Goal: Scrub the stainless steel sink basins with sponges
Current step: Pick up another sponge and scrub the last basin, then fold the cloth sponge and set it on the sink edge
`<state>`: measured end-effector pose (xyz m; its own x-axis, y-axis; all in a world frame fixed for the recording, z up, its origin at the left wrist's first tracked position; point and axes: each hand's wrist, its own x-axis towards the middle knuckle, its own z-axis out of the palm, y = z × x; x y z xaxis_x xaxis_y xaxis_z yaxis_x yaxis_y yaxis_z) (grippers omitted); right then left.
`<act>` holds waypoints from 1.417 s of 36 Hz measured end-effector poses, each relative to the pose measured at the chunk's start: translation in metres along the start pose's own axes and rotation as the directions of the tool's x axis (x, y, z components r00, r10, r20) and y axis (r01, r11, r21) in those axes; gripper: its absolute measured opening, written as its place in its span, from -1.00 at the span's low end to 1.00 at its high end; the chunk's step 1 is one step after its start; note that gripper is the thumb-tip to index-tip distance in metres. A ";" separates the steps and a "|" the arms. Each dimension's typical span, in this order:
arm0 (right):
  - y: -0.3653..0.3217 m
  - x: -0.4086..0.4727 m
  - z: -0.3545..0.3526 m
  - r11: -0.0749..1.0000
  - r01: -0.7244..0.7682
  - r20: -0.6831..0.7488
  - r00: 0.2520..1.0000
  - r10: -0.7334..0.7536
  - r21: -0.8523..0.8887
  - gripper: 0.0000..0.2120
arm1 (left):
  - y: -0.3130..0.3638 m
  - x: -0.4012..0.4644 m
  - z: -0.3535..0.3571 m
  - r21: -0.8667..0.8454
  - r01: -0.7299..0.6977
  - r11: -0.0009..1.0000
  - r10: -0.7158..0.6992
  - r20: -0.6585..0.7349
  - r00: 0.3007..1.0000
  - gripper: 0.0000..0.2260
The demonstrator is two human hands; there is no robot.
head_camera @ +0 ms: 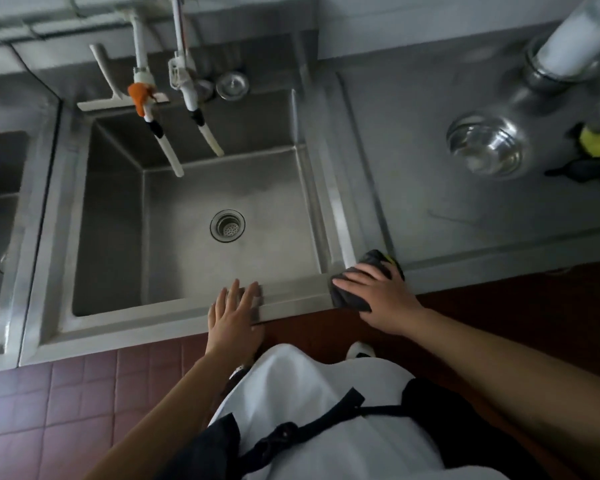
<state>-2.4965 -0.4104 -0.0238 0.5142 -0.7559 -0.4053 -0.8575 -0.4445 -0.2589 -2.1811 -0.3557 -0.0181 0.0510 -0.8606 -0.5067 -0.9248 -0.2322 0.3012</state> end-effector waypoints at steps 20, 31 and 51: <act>0.032 -0.056 -0.125 -0.193 0.124 -0.073 0.965 0.253 0.973 -0.55 | 0.183 -0.003 -0.066 -0.584 -0.191 0.789 0.298 0.092 0.950 -0.25; 0.005 -0.050 -0.146 -0.505 -0.101 0.145 0.988 0.049 0.857 -0.58 | 0.180 -0.020 -0.107 -0.919 -0.013 0.394 0.164 0.057 0.985 -0.78; -0.046 -0.027 -0.122 -0.277 -0.196 0.211 0.977 0.023 0.941 -0.63 | 0.099 -0.023 -0.066 -0.983 0.185 -0.008 0.089 0.184 0.979 -0.60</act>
<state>-2.4728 -0.4287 0.1058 0.4860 -0.6476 -0.5869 0.1510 0.7237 -0.6734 -2.2490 -0.3889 0.0770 -0.1018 -0.7797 -0.6178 0.3871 -0.6031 0.6974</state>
